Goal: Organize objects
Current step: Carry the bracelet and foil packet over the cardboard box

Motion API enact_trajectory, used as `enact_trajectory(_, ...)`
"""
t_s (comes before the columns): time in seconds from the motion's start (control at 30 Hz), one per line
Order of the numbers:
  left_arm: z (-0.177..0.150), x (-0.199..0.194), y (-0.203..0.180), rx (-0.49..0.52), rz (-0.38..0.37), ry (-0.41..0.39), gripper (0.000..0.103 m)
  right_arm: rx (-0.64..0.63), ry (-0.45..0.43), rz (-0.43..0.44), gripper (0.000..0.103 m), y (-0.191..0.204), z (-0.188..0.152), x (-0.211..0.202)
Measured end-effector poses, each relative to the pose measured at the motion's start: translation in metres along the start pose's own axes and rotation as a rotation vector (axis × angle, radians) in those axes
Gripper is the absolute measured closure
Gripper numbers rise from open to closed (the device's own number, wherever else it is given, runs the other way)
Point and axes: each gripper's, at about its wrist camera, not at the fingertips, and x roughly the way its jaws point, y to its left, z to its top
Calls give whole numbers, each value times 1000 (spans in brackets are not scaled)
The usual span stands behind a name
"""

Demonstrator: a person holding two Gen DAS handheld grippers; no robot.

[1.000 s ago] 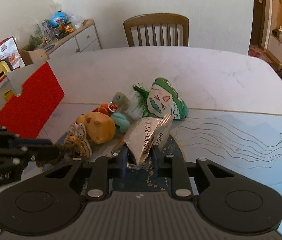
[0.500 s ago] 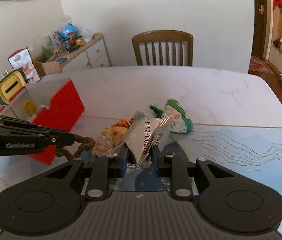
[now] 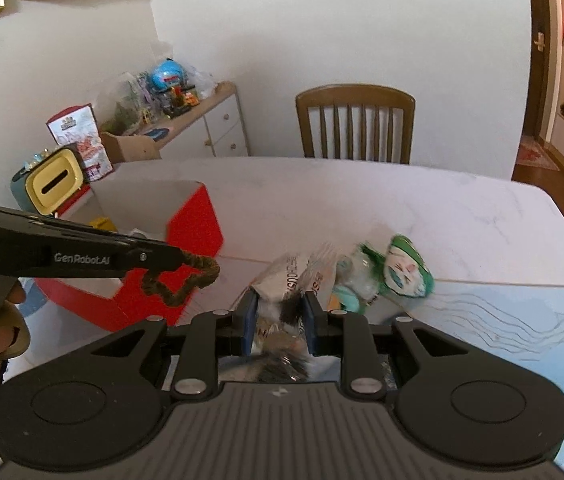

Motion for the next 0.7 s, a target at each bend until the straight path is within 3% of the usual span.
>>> enact_trajectory(0.7,20,-52,105,-15,46,-65,97,-22,-71,38,83,100,44,23)
